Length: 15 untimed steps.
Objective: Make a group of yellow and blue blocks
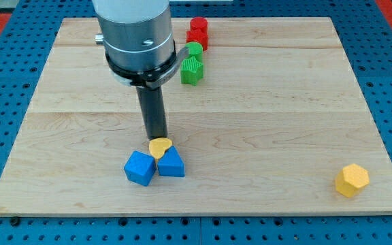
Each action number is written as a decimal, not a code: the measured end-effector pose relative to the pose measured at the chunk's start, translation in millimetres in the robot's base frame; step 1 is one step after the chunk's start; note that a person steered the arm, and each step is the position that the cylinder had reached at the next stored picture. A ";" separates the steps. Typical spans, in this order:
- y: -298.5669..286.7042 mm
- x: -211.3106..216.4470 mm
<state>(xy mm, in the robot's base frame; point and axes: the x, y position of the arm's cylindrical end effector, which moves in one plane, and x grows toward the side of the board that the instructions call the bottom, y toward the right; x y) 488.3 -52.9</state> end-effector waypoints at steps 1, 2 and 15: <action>90.8 -13.1; 203.2 -9.8; 238.9 130.4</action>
<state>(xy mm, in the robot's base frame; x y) 618.7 186.0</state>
